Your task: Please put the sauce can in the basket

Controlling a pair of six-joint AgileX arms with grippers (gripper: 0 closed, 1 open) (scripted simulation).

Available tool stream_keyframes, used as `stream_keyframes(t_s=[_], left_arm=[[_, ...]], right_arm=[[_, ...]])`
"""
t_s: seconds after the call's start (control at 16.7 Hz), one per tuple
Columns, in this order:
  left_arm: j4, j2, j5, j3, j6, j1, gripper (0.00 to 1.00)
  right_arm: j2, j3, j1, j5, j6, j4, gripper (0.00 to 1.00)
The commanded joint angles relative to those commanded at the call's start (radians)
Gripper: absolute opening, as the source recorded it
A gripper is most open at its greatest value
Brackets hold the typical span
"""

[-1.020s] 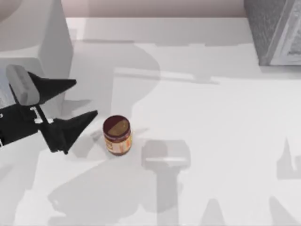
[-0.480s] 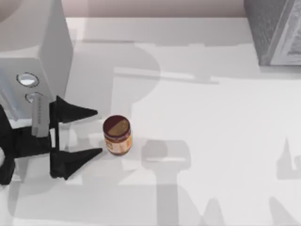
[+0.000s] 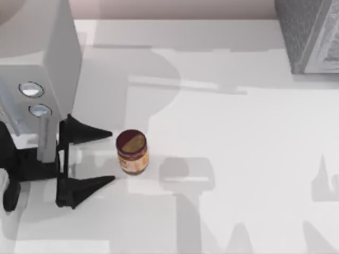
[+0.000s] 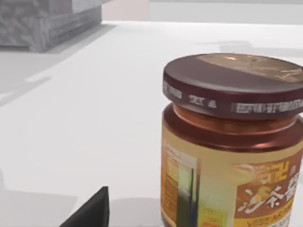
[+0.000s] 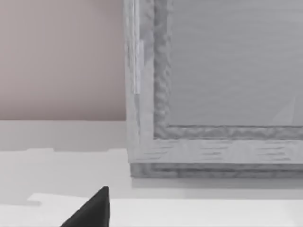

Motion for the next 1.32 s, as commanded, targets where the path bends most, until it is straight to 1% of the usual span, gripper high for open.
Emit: stream_keyframes(t_s=[0.18, 0.42, 0.6, 0.78, 0.9, 1.14, 1.32], left_arm=[[0.011, 0.008, -0.007, -0.008, 0.003, -0.008, 1.0], [0.094, 0.044, -0.05, -0.047, -0.003, -0.047, 1.0], [0.119, 0.03, -0.11, -0.036, -0.053, -0.107, 1.0], [0.09, 0.019, -0.184, 0.022, -0.091, -0.184, 1.0], [0.067, 0.03, -0.216, 0.058, -0.094, -0.217, 1.0], [0.064, 0.032, -0.22, 0.062, -0.093, -0.221, 1.0], [0.064, 0.032, -0.22, 0.062, -0.093, -0.221, 0.77]], right_arm=[[0.0, 0.0, 0.0, 0.0, 0.0, 0.0, 1.0], [0.0, 0.0, 0.0, 0.0, 0.0, 0.0, 1.0], [0.0, 0.0, 0.0, 0.0, 0.0, 0.0, 1.0], [0.0, 0.0, 0.0, 0.0, 0.0, 0.0, 1.0], [0.0, 0.0, 0.0, 0.0, 0.0, 0.0, 1.0], [0.0, 0.0, 0.0, 0.0, 0.0, 0.0, 1.0], [0.0, 0.0, 0.0, 0.0, 0.0, 0.0, 1.0]])
